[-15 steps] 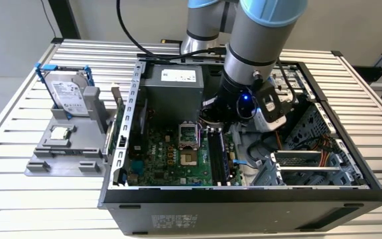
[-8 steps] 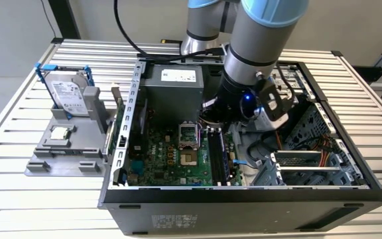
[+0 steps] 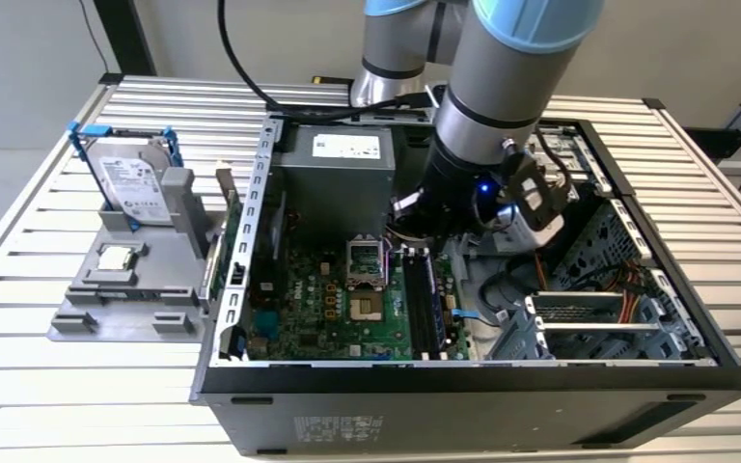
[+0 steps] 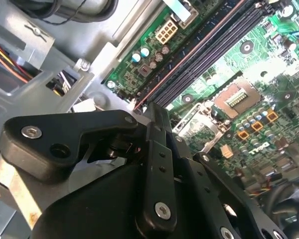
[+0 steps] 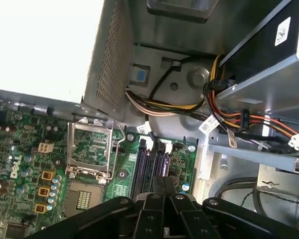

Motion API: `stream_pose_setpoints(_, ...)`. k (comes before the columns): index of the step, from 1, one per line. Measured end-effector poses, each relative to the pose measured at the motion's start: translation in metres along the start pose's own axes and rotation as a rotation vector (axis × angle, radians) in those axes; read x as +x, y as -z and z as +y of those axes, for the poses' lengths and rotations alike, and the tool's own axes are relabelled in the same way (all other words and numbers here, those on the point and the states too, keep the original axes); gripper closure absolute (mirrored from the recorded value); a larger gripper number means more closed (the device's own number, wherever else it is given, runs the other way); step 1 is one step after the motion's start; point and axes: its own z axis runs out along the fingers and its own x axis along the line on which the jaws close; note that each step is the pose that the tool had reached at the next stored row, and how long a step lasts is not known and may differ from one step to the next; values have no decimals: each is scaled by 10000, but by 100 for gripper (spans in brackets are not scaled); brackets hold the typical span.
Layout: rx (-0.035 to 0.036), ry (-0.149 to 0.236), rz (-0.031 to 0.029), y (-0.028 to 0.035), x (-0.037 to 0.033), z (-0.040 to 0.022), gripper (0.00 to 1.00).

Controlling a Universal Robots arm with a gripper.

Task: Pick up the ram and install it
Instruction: 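Press down the ram until it locks into place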

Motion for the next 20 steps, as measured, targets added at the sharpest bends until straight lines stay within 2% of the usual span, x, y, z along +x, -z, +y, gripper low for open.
stream_pose_setpoints(15,-97,942,106,18,-40,-26,100)
stream_pose_setpoints(18,-103,1220,142,18,-40,-27,100)
stream_pose_setpoints(20,-112,1565,187,19,-40,-27,100)
